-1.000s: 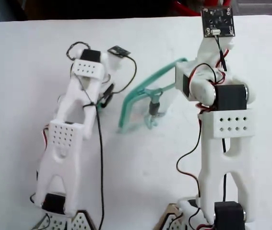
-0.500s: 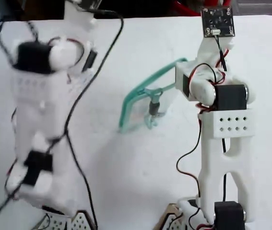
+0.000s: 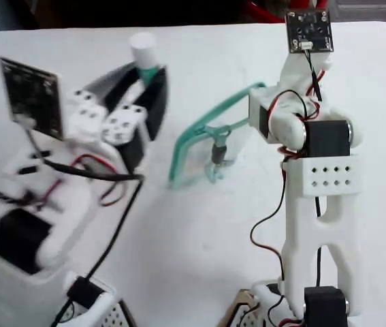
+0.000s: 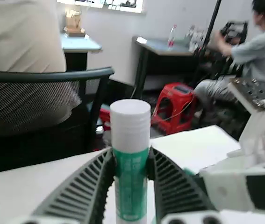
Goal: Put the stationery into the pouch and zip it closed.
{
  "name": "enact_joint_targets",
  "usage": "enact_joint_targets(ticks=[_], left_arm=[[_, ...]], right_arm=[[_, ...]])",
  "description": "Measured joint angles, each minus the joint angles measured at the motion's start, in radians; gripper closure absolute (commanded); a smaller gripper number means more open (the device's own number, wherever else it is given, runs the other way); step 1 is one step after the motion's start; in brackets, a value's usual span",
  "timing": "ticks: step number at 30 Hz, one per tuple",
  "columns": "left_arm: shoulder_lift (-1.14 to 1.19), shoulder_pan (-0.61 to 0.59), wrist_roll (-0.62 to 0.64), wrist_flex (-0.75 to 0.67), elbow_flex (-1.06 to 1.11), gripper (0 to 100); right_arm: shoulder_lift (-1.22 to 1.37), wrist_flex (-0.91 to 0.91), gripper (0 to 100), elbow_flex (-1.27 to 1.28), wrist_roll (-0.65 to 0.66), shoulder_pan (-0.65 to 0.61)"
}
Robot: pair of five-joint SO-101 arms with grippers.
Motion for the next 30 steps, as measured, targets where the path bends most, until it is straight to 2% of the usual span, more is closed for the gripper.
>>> enact_joint_targets(ticks=[4,7,10,18,30], left_arm=[[-0.132,0.084,0.031,-0.419,0.348,98],[-0.166,0.12,0.035,-0.597,0.486,98],[-0.129,0.133,0.035,-0.713,0.543,98],[0.1,0.137,0.072,-0.77,0.526,98],[0.112,0.175,0.071,-0.789,0.535,98]], right_arm=[[0.0,0.0,97.8,0.0,0.0,0.0],[0.0,0.0,97.8,0.0,0.0,0.0],[0.0,0.0,97.8,0.0,0.0,0.0],[0.0,-0.012,97.8,0.008,0.0,0.015],[0.0,-0.012,97.8,0.009,0.0,0.023]])
